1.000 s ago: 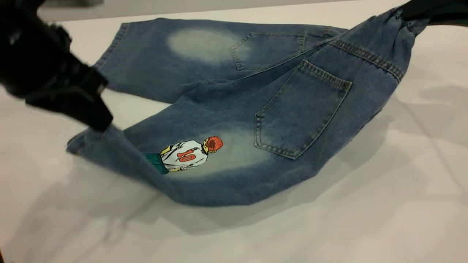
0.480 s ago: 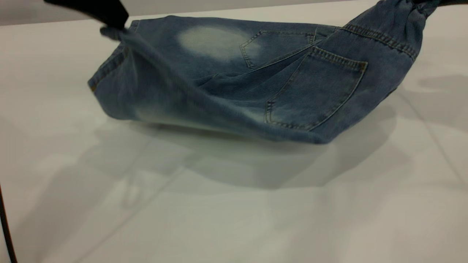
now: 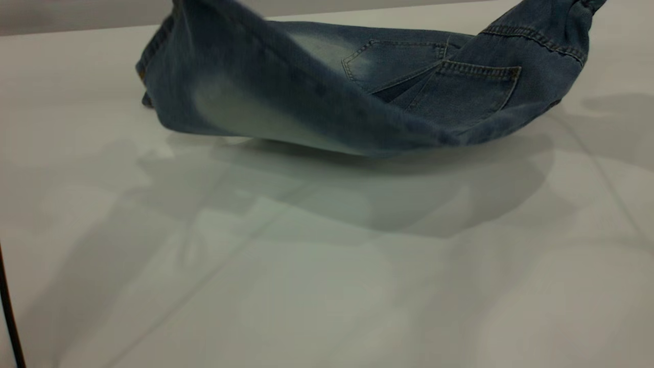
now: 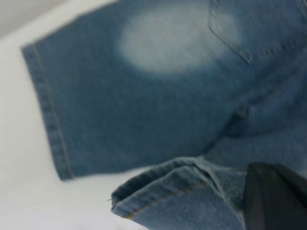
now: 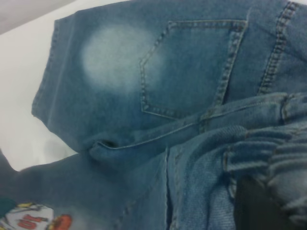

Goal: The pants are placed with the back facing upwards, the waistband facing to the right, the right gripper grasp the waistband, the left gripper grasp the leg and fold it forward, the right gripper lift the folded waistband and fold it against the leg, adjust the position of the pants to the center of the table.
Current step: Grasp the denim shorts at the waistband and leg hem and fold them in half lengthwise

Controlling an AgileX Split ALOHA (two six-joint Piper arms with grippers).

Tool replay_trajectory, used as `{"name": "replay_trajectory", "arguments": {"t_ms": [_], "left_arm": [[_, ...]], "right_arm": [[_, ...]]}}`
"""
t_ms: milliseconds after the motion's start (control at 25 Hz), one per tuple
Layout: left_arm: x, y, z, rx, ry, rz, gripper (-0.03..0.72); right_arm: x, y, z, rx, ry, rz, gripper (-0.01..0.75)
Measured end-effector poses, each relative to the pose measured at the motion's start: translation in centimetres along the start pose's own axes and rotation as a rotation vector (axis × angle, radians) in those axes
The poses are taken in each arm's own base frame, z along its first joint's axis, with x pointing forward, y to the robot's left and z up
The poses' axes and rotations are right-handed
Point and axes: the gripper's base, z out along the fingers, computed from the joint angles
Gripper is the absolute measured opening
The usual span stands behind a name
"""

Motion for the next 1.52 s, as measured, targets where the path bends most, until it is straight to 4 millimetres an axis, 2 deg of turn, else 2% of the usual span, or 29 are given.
{"name": "replay_trajectory", "arguments": {"t_ms": [80, 240, 480, 880, 1120, 1520], "left_arm": [[-0.7, 0.4, -0.2, -0.026, -0.026, 0.007, 0.011], [-1.4, 2.5, 0.3, -0.081, -0.019, -0.028, 0.011], [-1.7, 5.5, 2.5, -0.133, 0.010, -0.047, 0.011], [-4.0, 7.3, 6.2, -0.161, 0.015, -0.003, 0.011], [-5.6, 8.2, 7.8, -0.178, 0.021, 0.032, 0.011], [-6.6, 9.4, 11.0, -0.200, 0.070, 0.074, 0.011]], "right_arm": [[-0.3, -0.3, 0.4, 0.001, 0.006, 0.008, 0.036], [-1.1, -0.6, 0.8, 0.007, 0.016, 0.004, 0.036], [-2.1, -1.2, 1.6, 0.012, 0.016, 0.006, 0.036], [-4.0, -1.7, 3.2, -0.004, 0.003, -0.017, 0.036], [-4.8, -2.5, 4.2, -0.003, -0.001, -0.010, 0.036], [-4.6, -4.4, 5.3, 0.084, 0.021, 0.002, 0.036]]}}
